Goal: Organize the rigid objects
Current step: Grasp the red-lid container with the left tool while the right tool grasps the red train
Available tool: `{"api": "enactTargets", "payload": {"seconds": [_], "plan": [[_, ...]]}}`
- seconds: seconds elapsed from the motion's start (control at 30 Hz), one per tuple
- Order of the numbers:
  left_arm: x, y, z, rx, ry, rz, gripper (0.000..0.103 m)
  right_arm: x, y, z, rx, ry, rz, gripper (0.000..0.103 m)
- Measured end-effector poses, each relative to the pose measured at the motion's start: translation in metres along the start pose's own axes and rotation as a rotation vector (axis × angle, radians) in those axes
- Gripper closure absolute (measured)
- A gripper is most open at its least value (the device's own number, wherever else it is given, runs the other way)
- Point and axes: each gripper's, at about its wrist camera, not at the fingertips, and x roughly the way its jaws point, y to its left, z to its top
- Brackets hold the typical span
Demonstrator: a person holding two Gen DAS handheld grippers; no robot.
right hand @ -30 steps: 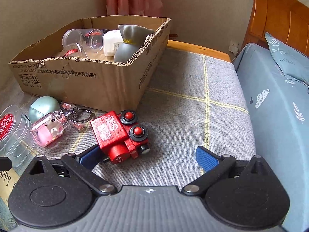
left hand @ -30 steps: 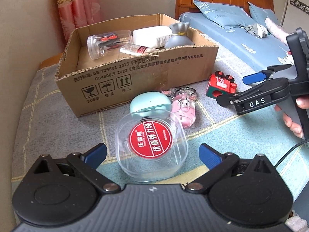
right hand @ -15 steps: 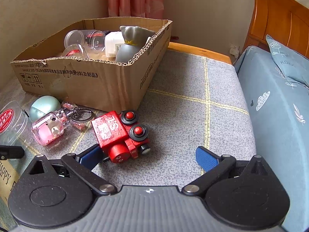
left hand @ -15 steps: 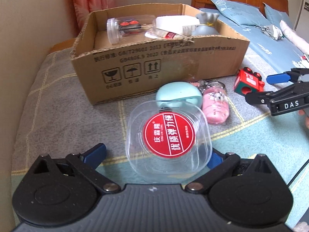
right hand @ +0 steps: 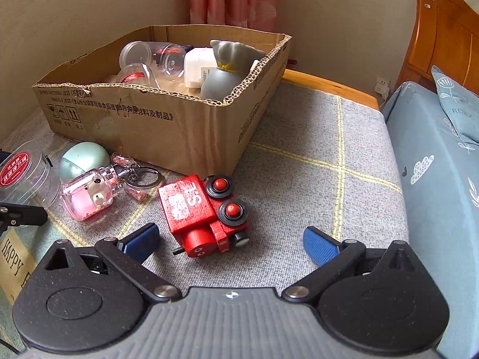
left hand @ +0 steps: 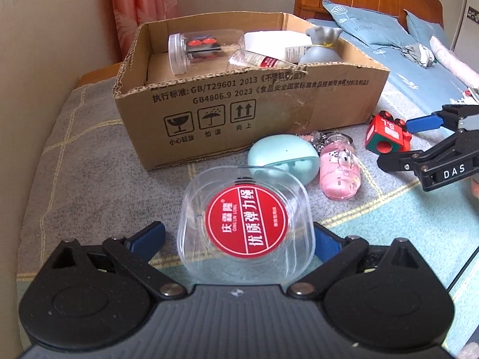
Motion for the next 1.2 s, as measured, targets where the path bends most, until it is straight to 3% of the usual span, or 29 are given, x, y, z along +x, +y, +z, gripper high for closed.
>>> {"api": "enactTargets", "payload": {"seconds": [0.33, 0.8, 0.93, 1.2], "plan": [[-0.003, -0.004, 0.004, 0.043, -0.004, 0.048, 0.01, 0.005, 0.011, 0.013, -0.102, 0.003, 0.055, 0.001], [-0.017, -0.007, 0.01, 0.081, -0.036, 0.047, 0.012, -0.008, 0.022, 0.019, -0.191, 0.014, 0.044, 0.044], [-0.015, -0.005, 0.013, 0.069, -0.025, 0.013, 0.028, -0.012, 0.021, 0.021, -0.191, 0.011, 0.05, 0.048], [-0.021, -0.002, 0.015, 0.051, -0.026, -0.006, 0.028, -0.016, 0.02, 0.022, -0.179, 0.017, 0.066, 0.049]]}}
